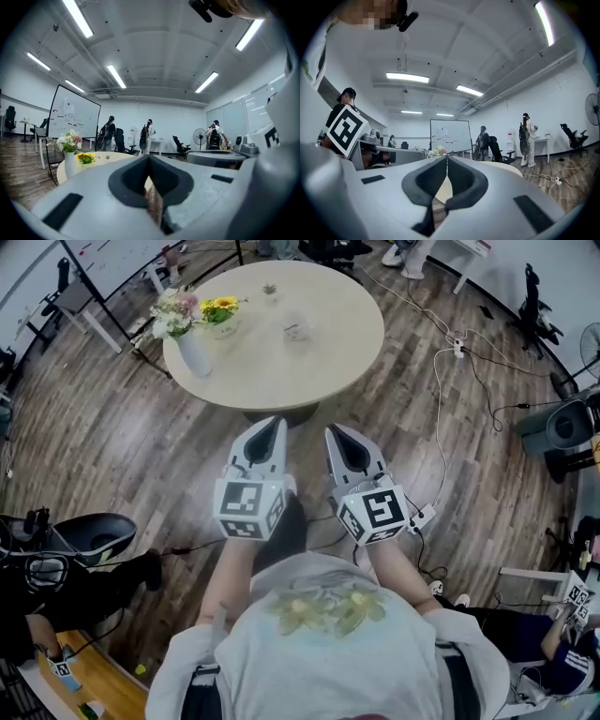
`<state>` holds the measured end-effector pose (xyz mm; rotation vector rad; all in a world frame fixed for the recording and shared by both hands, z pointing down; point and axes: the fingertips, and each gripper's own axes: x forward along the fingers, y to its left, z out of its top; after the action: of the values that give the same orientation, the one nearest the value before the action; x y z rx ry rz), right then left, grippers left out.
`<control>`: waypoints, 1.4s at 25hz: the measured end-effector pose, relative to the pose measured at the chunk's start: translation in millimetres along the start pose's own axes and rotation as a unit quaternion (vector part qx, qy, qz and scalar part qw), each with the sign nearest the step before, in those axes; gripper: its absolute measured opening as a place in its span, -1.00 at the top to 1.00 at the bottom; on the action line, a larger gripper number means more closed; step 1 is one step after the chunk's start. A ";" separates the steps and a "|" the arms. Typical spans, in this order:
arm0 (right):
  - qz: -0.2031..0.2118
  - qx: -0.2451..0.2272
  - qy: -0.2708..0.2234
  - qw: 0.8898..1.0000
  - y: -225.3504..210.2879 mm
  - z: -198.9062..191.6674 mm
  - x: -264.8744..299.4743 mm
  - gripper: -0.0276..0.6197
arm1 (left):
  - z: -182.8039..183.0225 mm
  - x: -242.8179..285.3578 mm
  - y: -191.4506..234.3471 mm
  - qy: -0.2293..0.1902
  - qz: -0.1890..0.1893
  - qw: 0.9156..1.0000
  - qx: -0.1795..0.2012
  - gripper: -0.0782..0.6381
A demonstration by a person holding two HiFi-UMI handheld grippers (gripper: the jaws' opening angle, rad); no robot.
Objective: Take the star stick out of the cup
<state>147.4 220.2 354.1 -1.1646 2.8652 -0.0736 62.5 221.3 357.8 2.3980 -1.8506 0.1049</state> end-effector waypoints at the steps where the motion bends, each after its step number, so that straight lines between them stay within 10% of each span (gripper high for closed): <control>1: 0.002 0.001 -0.002 1.000 -3.7 -0.2 6.6 0.86 | -0.1 7.1 4.5 0.000 0.000 1.000 0.000 0.78; 12: -0.009 -0.011 0.008 1.000 -52.9 -0.9 92.8 0.13 | 15.5 86.1 68.3 0.005 -0.002 1.000 0.002 0.78; 35: -0.022 -0.019 0.074 0.997 -136.5 -30.8 278.2 0.12 | 29.1 244.1 207.4 0.026 -0.017 0.999 -0.010 0.78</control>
<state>41.3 -70.9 386.0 -1.2831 2.9805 -0.1125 -76.4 -68.6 368.1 2.3883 -1.7798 0.1438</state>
